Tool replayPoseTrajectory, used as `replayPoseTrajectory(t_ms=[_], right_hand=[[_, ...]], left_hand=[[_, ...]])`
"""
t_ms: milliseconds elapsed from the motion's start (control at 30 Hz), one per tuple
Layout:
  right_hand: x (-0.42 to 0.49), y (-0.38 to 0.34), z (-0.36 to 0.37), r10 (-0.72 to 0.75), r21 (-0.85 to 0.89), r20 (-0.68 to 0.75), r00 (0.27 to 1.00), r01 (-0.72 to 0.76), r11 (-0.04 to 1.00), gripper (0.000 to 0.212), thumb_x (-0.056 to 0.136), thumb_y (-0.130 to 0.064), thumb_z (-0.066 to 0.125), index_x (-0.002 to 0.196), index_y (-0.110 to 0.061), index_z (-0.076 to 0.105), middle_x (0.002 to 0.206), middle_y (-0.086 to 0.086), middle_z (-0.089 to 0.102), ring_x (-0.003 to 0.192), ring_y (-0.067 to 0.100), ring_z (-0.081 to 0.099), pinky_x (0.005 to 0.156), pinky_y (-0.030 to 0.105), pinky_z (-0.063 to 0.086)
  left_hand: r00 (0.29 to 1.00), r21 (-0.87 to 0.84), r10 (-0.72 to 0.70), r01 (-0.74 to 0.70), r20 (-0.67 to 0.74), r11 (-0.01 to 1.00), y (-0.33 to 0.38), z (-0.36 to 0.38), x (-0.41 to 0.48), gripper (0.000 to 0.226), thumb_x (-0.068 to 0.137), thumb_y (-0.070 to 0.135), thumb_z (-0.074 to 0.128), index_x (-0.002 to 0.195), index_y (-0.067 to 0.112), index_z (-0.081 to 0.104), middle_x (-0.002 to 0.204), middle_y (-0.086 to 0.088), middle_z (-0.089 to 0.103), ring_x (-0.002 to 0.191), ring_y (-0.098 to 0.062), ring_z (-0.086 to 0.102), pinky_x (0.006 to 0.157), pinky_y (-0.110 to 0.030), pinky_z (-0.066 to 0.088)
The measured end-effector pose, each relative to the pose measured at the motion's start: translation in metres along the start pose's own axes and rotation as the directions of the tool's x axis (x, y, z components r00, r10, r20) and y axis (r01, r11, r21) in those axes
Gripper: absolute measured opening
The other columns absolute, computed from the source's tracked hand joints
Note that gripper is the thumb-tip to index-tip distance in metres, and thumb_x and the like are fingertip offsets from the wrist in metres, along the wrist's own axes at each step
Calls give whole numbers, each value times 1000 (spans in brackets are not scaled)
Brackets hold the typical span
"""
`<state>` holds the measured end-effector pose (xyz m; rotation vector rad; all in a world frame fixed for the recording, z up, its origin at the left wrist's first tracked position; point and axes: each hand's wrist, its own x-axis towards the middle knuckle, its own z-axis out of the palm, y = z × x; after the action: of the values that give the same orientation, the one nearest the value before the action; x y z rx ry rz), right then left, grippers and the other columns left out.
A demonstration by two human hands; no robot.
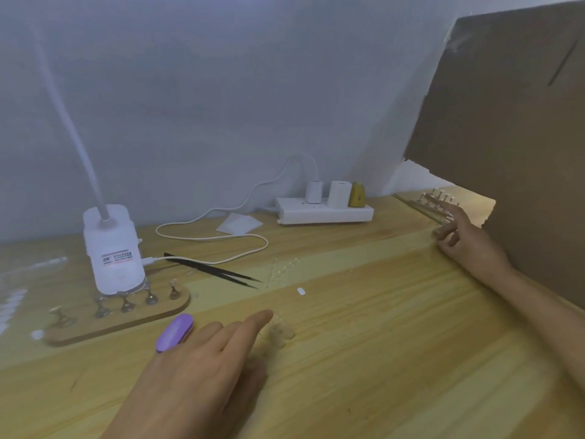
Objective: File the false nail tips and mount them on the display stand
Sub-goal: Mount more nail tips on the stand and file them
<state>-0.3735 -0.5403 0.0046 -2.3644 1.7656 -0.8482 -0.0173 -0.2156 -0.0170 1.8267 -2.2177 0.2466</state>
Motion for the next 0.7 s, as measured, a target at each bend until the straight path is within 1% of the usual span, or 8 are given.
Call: replayPoseTrajectory(t_ms=[200,267,333,400,467,533,633,700], right_hand=[[9,0,-6,141,-225,105,984,-115,968,88,96,-36,59,158,-37,-4,148,11,48,130,37,44,94,52,44],[8,-14,-3,140,-219,104,985,-114,969,87,94,-31,62,158,-32,2,150,17,43,132,40,42,95,54,44],[2,-38,1,25,-171,93,995,-9,985,82,91,-22,67,156,-28,16,147,17,45,128,38,46,96,54,46],[-9,-70,5,-170,-76,79,982,176,981,70,89,-14,69,148,-26,35,136,10,54,109,27,54,91,47,47],[-25,-107,7,-394,16,85,915,394,919,54,89,-10,68,133,-36,50,121,-4,60,93,7,52,80,32,45],[-48,-154,7,-597,100,89,798,589,802,39,92,-10,66,117,-39,60,109,-14,62,90,-5,51,72,14,36],[-85,-224,13,-809,250,75,584,774,582,21,93,-22,60,109,-34,66,98,-27,58,93,-12,49,76,6,35],[-103,-265,26,-812,374,154,563,727,575,32,93,-23,64,122,-36,61,106,-27,60,99,-7,53,77,8,39]], left_hand=[[998,13,-55,55,-33,998,6,-8,-1,49,74,45,39,107,36,74,73,29,58,78,7,39,87,-19,39],[997,-59,-66,63,-51,996,12,-15,-5,46,71,32,45,108,36,73,69,28,52,67,11,45,78,-18,53],[998,-80,-66,68,21,994,17,-23,-8,54,69,14,61,116,40,66,76,24,50,69,9,54,85,-37,56],[998,-130,-63,66,24,989,13,-28,-5,57,87,16,59,131,49,42,101,24,42,97,8,48,113,-44,29],[991,-248,-130,133,26,960,9,-32,-7,38,99,29,41,131,48,33,116,23,36,110,5,39,117,-35,11],[990,-263,-139,142,29,954,4,-39,-8,25,99,34,38,122,40,46,115,17,46,104,-4,46,111,-28,25],[993,-281,-99,112,59,953,-7,-55,-16,14,96,34,48,107,36,58,100,16,52,81,-7,44,73,-26,43],[995,-323,-89,101,54,941,-19,-65,-28,7,95,35,56,99,37,62,89,17,53,75,-3,45,73,-33,48]])
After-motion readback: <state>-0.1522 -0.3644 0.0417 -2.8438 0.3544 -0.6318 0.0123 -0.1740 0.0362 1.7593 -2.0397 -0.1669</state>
